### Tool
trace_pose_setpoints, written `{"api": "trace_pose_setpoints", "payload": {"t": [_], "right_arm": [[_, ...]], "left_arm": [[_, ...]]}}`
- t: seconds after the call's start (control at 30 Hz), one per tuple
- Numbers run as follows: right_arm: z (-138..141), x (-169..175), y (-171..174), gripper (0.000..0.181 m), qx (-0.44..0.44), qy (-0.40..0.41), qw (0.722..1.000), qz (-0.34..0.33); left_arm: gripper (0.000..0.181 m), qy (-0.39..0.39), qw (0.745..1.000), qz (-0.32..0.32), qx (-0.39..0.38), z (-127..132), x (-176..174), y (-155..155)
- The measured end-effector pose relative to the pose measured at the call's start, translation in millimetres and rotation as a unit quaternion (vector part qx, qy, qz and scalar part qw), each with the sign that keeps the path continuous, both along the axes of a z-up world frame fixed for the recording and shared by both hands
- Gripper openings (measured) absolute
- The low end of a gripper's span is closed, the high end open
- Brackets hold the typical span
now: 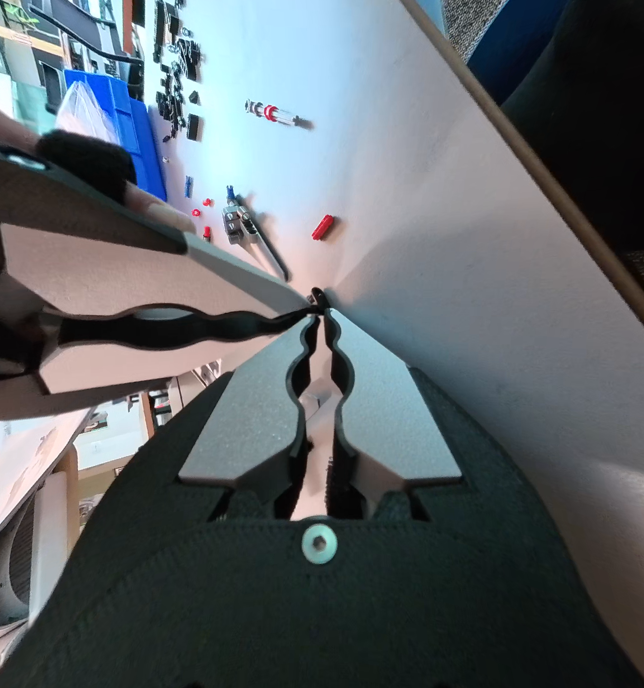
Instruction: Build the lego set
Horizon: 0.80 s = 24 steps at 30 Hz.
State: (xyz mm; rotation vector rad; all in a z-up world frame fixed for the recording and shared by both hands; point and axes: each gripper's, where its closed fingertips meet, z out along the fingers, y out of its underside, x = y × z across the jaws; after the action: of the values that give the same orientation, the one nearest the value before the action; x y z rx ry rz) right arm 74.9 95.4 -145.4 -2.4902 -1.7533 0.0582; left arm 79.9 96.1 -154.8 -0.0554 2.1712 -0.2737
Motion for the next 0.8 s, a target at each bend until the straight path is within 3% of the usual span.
{"api": "trace_pose_setpoints", "payload": {"t": [0.4, 0.6, 0.8], "right_arm": [[4, 2, 1, 0.001, 0.010, 0.053, 0.998, -0.027], [42, 8, 6, 0.001, 0.033, 0.192, 0.977, -0.081], [59, 15, 12, 0.001, 0.045, 0.252, 0.962, -0.093]], "left_arm": [[0.002, -0.003, 1.000, -0.001, -0.022, 5, 2, 1], [0.017, -0.031, 0.994, 0.019, -0.102, 37, 8, 6], [0.022, -0.028, 0.979, 0.053, -0.195, 54, 16, 14]]}}
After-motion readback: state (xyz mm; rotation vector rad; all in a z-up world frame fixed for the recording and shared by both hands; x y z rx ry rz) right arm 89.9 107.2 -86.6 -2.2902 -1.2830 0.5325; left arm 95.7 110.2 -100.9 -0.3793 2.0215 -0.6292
